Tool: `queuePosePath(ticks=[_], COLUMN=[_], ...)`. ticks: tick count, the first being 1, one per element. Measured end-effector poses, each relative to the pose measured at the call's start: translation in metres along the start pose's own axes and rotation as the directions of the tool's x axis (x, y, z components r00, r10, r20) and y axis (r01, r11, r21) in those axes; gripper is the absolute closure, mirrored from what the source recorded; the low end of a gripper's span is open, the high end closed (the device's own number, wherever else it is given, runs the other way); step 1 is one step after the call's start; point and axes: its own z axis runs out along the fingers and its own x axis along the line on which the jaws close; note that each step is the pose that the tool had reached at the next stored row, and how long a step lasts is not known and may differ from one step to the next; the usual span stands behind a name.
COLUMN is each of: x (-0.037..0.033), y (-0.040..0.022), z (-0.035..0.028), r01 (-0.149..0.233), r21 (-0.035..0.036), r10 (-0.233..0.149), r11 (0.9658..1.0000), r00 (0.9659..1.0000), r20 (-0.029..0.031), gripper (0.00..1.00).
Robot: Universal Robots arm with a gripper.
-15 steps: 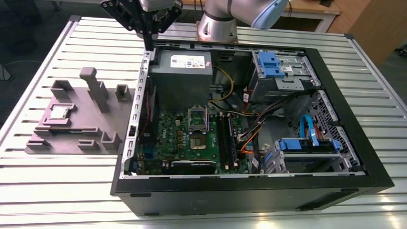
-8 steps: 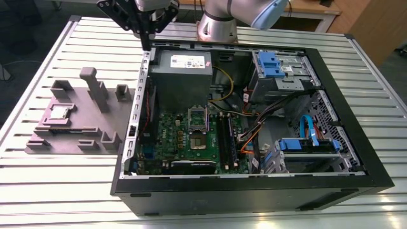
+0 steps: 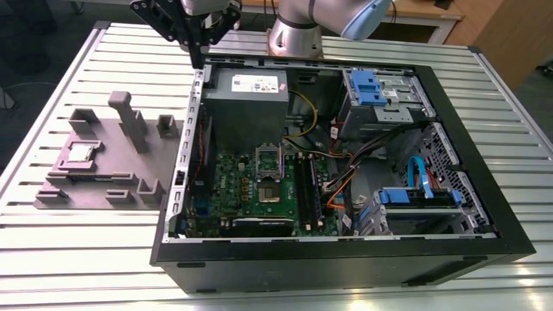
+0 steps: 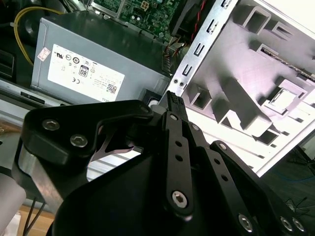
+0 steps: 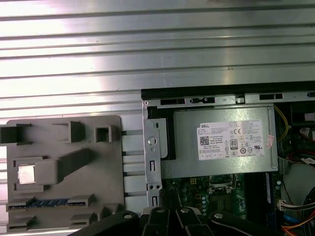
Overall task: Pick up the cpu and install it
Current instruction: 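Reach for the cpu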
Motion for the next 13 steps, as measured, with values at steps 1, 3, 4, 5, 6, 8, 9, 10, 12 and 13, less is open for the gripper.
queuePosePath(ticks=[1,3,4,5,6,8,9,10,12,13], x=[0.0002,0.0009,0.0011,0.0014,0.0015,0.0019,0.0021,0.0024,0.0038,0.0047], y=[0.0,0.0,-0.0001,-0.0001,-0.0001,-0.0001,-0.0001,-0.0002,-0.0003,-0.0003], z=[0.0,0.0,0.0,0.0,0.0,0.0,0.0,0.0,-0.0001,-0.0001], r01=[0.0,0.0,0.0,0.0,0.0,0.0,0.0,0.0,0.0,0.0], r21=[-0.0001,-0.0001,-0.0001,0.0,0.0,0.0,0.0,0.0,0.0,0.0], r10=[0.0,0.0,0.0,0.0,0.0,0.0,0.0,0.0,0.0,0.0], r11=[1.0,1.0,1.0,1.0,1.0,1.0,1.0,1.0,1.0,1.0], r00=[1.0,1.0,1.0,1.0,1.0,1.0,1.0,1.0,1.0,1.0], r20=[0.0001,0.0,0.0,0.0,0.0,0.0,0.0,0.0,0.0,0.0], gripper=[0.89,0.89,0.89,0.89,0.89,0.89,0.89,0.89,0.89,0.89])
